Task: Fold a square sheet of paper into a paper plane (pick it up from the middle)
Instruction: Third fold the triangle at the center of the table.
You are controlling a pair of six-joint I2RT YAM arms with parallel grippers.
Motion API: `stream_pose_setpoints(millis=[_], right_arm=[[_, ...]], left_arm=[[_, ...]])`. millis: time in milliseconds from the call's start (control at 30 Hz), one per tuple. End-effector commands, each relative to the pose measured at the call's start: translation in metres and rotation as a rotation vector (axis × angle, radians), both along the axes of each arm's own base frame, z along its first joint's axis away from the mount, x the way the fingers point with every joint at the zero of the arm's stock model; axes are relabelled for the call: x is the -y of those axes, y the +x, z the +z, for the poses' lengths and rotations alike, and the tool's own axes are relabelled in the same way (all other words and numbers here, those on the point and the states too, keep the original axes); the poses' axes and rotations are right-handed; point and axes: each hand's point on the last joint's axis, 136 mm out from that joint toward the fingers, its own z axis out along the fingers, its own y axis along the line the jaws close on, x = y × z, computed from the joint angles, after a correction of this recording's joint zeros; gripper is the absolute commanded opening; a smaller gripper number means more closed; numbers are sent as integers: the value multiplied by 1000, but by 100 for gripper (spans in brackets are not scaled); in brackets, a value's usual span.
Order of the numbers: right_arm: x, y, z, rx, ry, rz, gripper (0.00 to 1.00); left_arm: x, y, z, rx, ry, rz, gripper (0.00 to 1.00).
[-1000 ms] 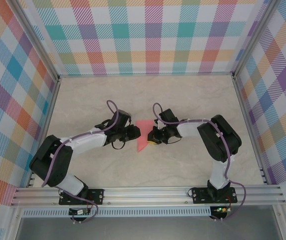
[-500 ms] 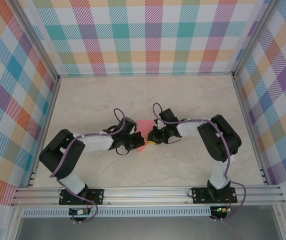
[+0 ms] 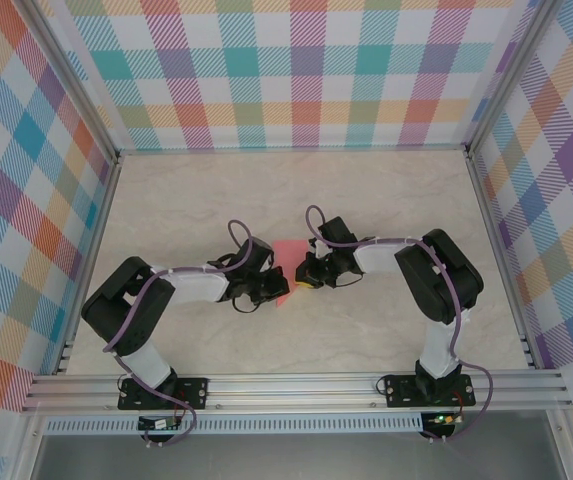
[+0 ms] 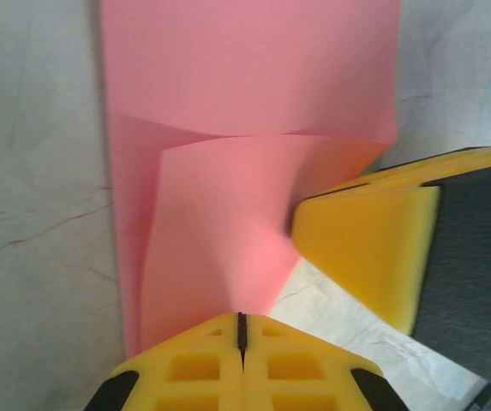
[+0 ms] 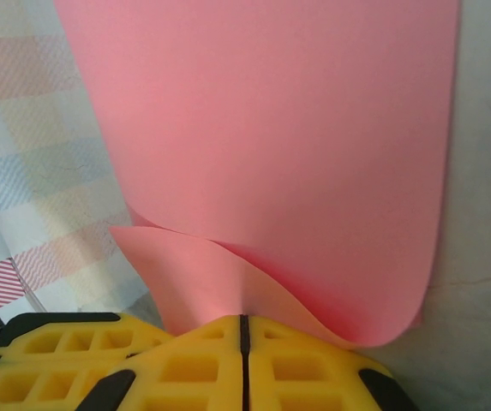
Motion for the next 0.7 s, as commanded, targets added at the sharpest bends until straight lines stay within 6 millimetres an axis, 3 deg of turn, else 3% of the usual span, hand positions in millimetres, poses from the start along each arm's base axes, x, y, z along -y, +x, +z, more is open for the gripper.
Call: stream_pose_setpoints(millis=[0, 133, 433, 667], right_arm=[[20, -13, -35, -69, -125, -18, 7], [20, -13, -35, -70, -124, -17, 7], [20, -13, -34, -68, -124, -17, 7], [20, -14, -36, -72, -126, -20, 7]], left_arm=[[-7, -7, -12, -16, 35, 18, 4], [-9, -10, -14, -19, 39, 25, 4], [12, -2, 29, 57, -73, -14, 4], [22, -3, 21, 33, -95, -18, 4]])
